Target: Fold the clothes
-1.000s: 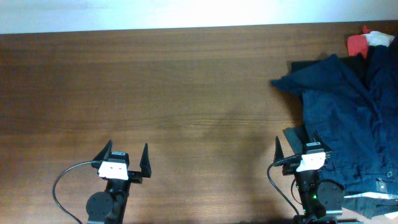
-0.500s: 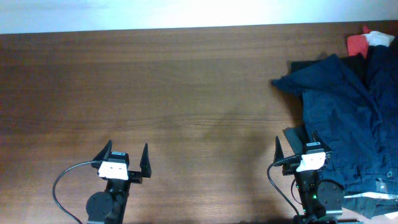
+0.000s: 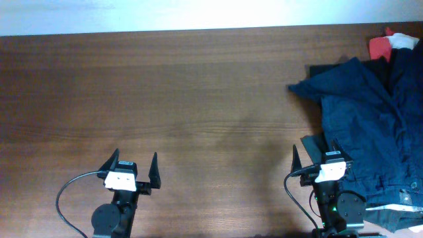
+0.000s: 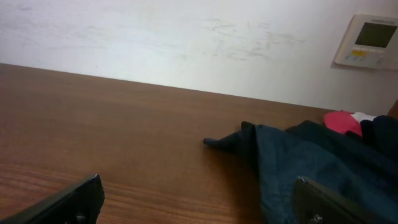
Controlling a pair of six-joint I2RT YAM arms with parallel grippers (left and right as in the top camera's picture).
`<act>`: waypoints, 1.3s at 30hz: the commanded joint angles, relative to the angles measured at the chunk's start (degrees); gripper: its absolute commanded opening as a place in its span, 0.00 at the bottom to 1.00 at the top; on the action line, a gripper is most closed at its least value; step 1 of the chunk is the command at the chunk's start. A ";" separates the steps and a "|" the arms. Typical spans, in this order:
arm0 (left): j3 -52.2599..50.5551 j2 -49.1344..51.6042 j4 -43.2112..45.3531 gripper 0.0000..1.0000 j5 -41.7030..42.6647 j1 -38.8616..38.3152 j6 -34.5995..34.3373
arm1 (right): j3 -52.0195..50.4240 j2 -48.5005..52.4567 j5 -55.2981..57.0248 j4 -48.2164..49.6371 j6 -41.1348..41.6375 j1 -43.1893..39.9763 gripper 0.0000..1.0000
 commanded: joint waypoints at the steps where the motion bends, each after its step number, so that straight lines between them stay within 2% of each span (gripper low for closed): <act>1: -0.33 -0.44 -0.13 0.99 -0.59 0.28 1.27 | -0.28 -0.37 0.50 -0.31 -0.37 -0.42 0.99; 9: -0.33 -0.44 -0.09 0.99 -0.37 0.28 1.25 | -0.28 -0.33 0.37 -0.31 0.20 -0.42 0.99; 12: -0.04 -0.42 1.11 0.99 3.26 0.28 0.13 | -0.04 -0.33 -0.66 0.17 5.97 -0.42 0.99; 15: 3.72 1.79 -0.13 0.99 4.79 0.28 -1.62 | 3.52 0.70 -0.81 -0.61 6.10 -0.42 0.99; 17: 9.55 6.73 -4.39 0.99 4.76 0.28 -1.57 | 9.05 5.31 -0.79 -2.47 6.08 -0.42 0.99; 21: 23.02 22.38 -9.68 0.99 4.79 0.28 -1.57 | 25.18 23.43 -0.79 -8.76 5.51 -0.42 0.99; 24: 34.47 36.28 -17.22 0.99 4.81 0.28 -1.55 | 46.99 46.99 -0.37 -25.77 3.48 -0.44 0.99; 27: 37.57 43.69 -18.49 0.99 6.84 0.28 -1.57 | 70.40 71.95 -0.37 -45.75 -3.19 -0.44 0.99; 29: 37.57 45.92 -18.49 0.99 7.63 0.28 -1.57 | 81.24 83.01 -0.74 -49.77 -3.32 -0.42 0.99; 31: 37.57 47.21 -18.49 0.99 7.63 0.28 -1.57 | 86.16 90.49 4.55 -46.60 -4.94 -0.46 0.95; 33: 37.57 48.13 -18.49 0.99 7.63 0.28 -1.57 | 86.31 99.27 9.99 -44.87 -16.41 -0.39 0.94; 34: 37.57 48.28 -18.49 0.99 7.63 0.28 -1.57 | 86.31 101.61 12.90 -44.81 -16.90 -0.42 0.94; 38: 37.57 48.41 -18.40 0.99 7.61 0.28 -1.57 | 86.29 110.36 13.27 -44.81 -17.11 0.04 0.94; 39: 37.57 48.41 -18.40 0.99 7.61 0.28 -1.57 | 86.29 111.95 15.37 -44.83 -17.07 0.07 0.91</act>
